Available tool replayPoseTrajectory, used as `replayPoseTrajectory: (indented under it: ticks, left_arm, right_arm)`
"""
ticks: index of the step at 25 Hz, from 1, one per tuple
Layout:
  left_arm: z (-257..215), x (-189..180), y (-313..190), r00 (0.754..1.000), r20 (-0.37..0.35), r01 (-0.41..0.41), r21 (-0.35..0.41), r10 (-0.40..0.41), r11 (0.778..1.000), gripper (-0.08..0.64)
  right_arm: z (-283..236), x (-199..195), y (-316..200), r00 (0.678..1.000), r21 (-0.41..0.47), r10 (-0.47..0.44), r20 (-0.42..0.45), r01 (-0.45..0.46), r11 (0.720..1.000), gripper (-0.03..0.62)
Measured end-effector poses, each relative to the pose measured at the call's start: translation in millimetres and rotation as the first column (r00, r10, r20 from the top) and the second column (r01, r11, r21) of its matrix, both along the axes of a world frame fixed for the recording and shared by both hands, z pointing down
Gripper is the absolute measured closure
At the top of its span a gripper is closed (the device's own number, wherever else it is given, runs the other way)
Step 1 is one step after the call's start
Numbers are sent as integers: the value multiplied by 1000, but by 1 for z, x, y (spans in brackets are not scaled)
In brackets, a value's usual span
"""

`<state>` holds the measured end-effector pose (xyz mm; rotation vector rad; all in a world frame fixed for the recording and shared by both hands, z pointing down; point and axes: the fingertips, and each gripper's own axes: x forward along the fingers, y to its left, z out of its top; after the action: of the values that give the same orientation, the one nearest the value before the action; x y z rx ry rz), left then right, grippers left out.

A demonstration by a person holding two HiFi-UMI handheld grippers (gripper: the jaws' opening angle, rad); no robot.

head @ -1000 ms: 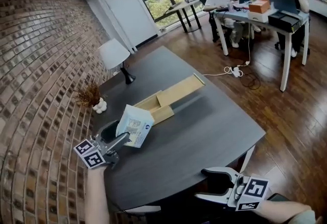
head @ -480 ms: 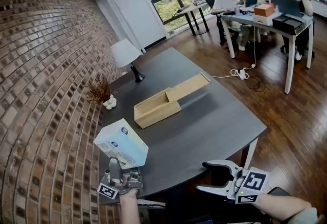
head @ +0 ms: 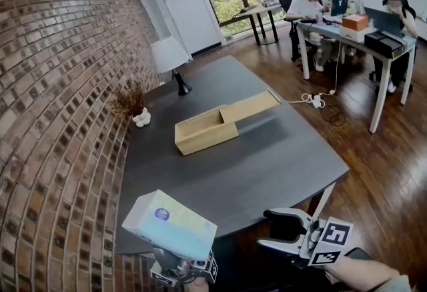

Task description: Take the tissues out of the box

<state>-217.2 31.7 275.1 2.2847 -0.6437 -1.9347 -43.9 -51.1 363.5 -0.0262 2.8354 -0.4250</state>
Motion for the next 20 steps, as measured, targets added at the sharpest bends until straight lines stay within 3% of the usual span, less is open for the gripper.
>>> replayPoseTrajectory:
  ticks: [13,20]
  left_arm:
    - [22,-2,24,1000,-16,14,-25,-15,1000,244]
    - [18,-4,28,999,-41,18,-10,-19,1000,244]
  right_arm:
    - [0,-11,23,998,141,-26,-50,33,989,285]
    - [-1,-13,25,998,167,-27,-60,36,985,285]
